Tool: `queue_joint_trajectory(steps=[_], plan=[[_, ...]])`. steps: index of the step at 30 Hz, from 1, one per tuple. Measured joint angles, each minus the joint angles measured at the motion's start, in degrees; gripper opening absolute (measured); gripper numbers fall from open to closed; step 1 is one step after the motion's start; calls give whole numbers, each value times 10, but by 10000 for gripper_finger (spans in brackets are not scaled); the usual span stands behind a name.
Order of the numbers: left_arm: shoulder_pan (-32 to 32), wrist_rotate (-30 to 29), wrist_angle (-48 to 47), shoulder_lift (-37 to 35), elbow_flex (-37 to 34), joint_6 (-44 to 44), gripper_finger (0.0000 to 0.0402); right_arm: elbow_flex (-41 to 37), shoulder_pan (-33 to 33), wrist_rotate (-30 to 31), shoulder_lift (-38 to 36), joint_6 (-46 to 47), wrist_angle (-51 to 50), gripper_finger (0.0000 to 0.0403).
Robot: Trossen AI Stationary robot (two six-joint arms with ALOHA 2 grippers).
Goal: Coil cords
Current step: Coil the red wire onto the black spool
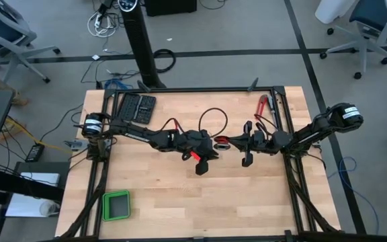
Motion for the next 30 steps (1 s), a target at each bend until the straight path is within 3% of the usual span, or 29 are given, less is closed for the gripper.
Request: queue_joint_trajectory(steps=[7,13,19,30], plan=[[-2,-5,-31,-6,-1,16,69,-11,3,0,-1,2,-1,1],[-3,-22,-64,-32,-1,44,59,-54,-5,-4,-2,57,-6,1],[-1,-66,-119,-67,-1,81,49,-50,-39,-104,-4,125,-95,1],[11,-130,-177,-82,-1,144,49,-42,-50,-117,-5,142,-99,1]])
